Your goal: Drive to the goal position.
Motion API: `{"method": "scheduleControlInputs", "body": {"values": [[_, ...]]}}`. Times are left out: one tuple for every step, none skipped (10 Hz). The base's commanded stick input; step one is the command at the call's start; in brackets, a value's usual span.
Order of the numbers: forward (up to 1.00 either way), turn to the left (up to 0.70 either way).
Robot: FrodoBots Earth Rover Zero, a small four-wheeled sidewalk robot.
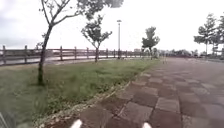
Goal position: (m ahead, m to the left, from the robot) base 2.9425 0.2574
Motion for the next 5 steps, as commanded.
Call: {"method": "scheduleControlInputs", "body": {"values": [[0.70, 0.00], [0.70, 0.00], [0.70, 0.00], [0.70, 0.00], [0.70, 0.00]]}}
